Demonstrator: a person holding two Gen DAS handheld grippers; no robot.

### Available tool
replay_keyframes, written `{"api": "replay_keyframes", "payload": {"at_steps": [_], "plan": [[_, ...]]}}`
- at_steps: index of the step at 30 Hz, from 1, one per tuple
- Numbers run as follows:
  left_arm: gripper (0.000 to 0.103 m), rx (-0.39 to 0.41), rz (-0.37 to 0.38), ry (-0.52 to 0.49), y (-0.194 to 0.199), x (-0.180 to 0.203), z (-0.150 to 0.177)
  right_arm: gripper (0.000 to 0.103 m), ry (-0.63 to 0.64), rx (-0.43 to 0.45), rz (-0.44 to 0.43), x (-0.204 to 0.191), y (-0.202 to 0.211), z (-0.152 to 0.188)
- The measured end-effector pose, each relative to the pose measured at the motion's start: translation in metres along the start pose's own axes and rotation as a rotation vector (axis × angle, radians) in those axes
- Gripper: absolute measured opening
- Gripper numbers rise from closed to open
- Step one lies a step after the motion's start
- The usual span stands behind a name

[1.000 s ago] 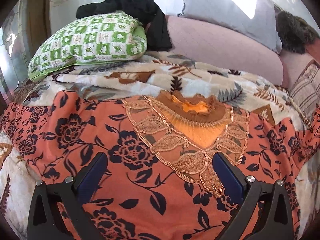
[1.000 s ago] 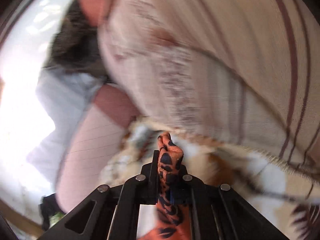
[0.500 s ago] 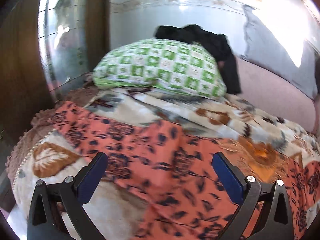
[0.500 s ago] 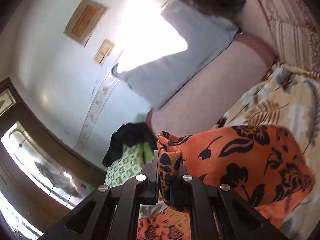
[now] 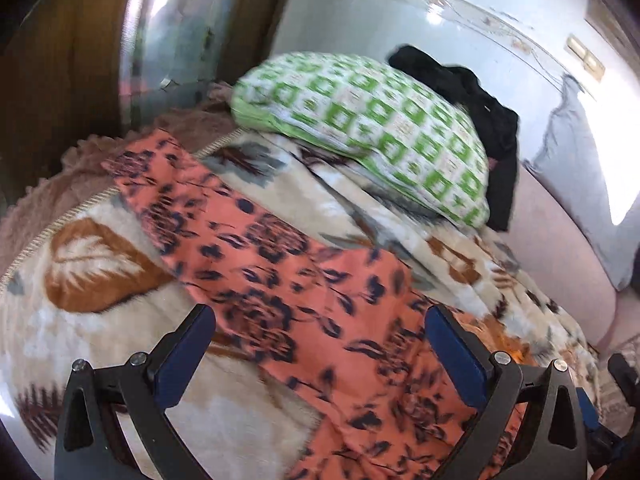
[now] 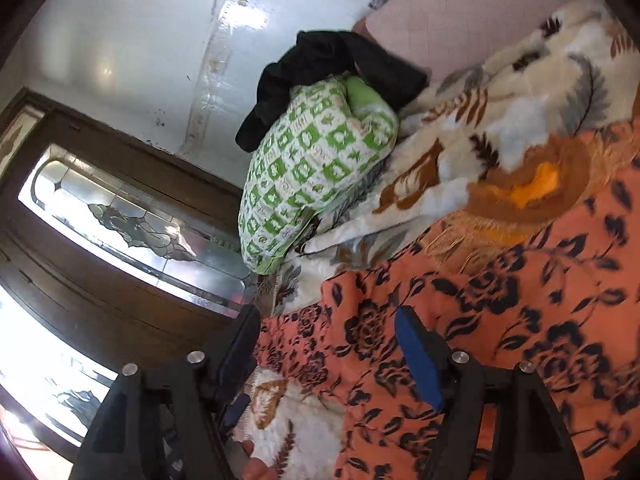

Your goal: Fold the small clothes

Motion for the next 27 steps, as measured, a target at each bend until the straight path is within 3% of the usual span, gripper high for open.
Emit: {"api": "replay_keyframes", "payload": {"at_steps": [3,6,8,10,11,13,15,17,18,20,23,27], "plan": [[0.103,-0.037,0.054,-0.072,-0.01,0.033,0.014,0.073,0.082,0.04,0.148,0.026,0.046,-0.011],[0.103,-0.078,0.072,-0.166,-0.022,0.062,0.028,0.071,0.075,0.07,0.248,0.065,0.083,-0.006],[0.1,-0.112,0.069,-0.2,-0.035,0.072,0.038,0.059,0.042,0.074,0.291,0.094,0.097,-0.001],[0.083,-0.16,0.052,-0.228,-0.051,0.076,0.046,0.05,0.001,0.078,0.323,0.123,0.104,0.002],[0.078,-0.196,0.047,-0.235,-0.061,0.077,0.051,0.046,-0.016,0.088,0.334,0.135,0.106,0.004],[0.058,-0.259,0.042,-0.227,-0.076,0.075,0.06,0.043,-0.045,0.096,0.353,0.16,0.108,0.007],[0.057,-0.254,0.028,-0.256,-0.078,0.078,0.066,0.042,-0.118,0.058,0.355,0.177,0.1,0.005],[0.056,-0.25,0.073,-0.29,-0.075,0.086,0.068,0.041,-0.127,0.063,0.328,0.178,0.097,-0.004],[0.047,-0.261,0.114,-0.286,-0.073,0.089,0.069,0.041,-0.102,0.078,0.341,0.176,0.098,-0.008],[0.045,-0.283,0.159,-0.288,-0.072,0.094,0.073,0.041,-0.071,0.086,0.352,0.171,0.097,-0.015],[0.045,-0.285,0.092,-0.36,-0.079,0.099,0.081,0.041,-0.076,0.061,0.355,0.173,0.091,-0.017],[0.044,-0.293,0.15,-0.357,-0.076,0.104,0.084,0.041,-0.135,0.045,0.388,0.188,0.089,-0.016]]}}
Point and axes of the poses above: each gripper's, at about its wrist camera, not at the fingertips, and y roughly against the way its jaws point, x to its right, z to its underside, the point moved 2 cm from there along -y, roughly the way its jaws point, and after that the axes turned 4 degrees about x, right-handed, at the moved point
